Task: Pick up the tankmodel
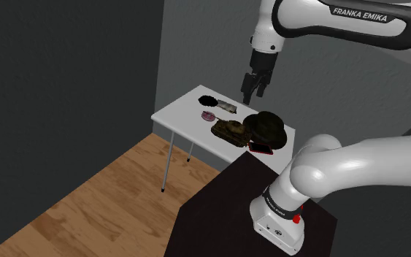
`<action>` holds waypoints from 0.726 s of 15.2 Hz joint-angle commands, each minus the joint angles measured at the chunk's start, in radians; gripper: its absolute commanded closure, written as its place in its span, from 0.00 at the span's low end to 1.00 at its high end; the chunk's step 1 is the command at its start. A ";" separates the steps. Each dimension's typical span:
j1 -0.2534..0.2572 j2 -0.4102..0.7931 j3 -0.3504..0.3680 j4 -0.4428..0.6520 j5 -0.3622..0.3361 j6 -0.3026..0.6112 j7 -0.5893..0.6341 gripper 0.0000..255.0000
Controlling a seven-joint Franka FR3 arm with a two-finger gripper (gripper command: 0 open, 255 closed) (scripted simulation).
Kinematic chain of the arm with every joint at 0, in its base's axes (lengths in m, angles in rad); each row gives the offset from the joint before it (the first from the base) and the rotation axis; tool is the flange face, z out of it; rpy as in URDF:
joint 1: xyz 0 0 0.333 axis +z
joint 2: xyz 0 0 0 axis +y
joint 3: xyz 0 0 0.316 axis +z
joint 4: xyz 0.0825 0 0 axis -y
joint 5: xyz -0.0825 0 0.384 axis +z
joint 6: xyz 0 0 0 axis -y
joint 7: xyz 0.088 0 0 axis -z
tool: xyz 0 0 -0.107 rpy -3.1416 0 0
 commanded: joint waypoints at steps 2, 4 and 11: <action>-0.005 0.012 -0.018 -0.015 -0.014 0.030 -0.021 0.00; -0.015 0.041 -0.055 -0.039 -0.040 0.091 -0.063 0.00; -0.045 0.198 -0.185 -0.079 -0.115 0.316 -0.206 0.00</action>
